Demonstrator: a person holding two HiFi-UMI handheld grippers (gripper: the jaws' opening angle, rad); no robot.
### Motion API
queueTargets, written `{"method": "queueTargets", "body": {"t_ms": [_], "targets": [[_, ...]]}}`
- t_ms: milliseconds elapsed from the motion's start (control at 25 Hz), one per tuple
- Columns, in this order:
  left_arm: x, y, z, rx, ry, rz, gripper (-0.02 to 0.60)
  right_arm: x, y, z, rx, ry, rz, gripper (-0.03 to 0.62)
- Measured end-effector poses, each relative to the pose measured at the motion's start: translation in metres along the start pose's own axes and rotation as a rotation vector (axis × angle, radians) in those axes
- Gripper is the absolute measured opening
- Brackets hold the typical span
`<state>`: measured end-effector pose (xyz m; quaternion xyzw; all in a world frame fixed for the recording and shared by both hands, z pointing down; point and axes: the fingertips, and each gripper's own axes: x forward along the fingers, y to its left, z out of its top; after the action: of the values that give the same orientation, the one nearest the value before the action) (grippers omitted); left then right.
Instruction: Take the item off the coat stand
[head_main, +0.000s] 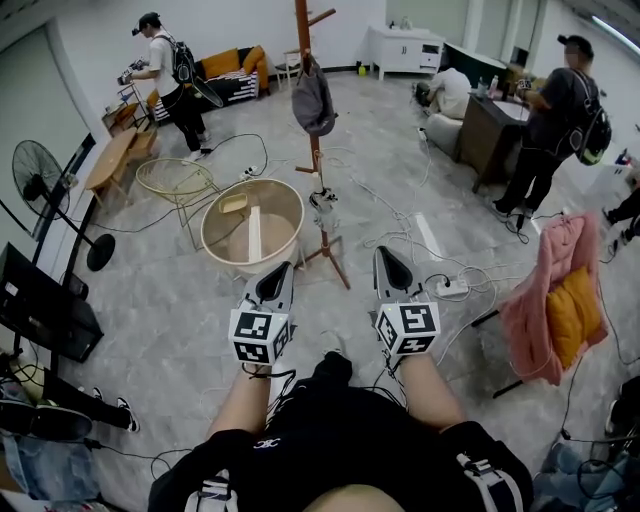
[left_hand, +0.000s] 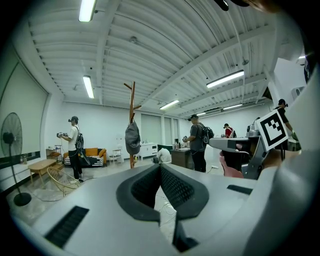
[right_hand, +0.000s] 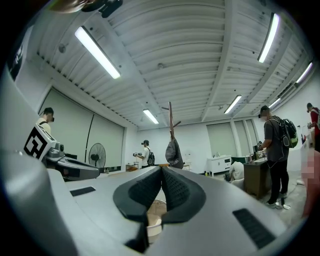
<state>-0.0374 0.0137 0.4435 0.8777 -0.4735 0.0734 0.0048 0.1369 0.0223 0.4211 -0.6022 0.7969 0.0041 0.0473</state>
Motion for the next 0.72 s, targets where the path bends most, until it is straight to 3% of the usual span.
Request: {"method": "queueTargets", "body": {"t_ms": [360, 720], "targets": [[0.088, 0.034, 0.006, -0.014, -0.031, -0.008, 0.016, 0.082, -0.038, -0.005, -0.038, 0.003, 0.006, 0.017], [0.206, 0.098, 0.014, -0.031, -0.005, -0.013, 0.015, 0.217, -0.082, -0.004, -0.053, 0.004, 0.029, 0.017]]}}
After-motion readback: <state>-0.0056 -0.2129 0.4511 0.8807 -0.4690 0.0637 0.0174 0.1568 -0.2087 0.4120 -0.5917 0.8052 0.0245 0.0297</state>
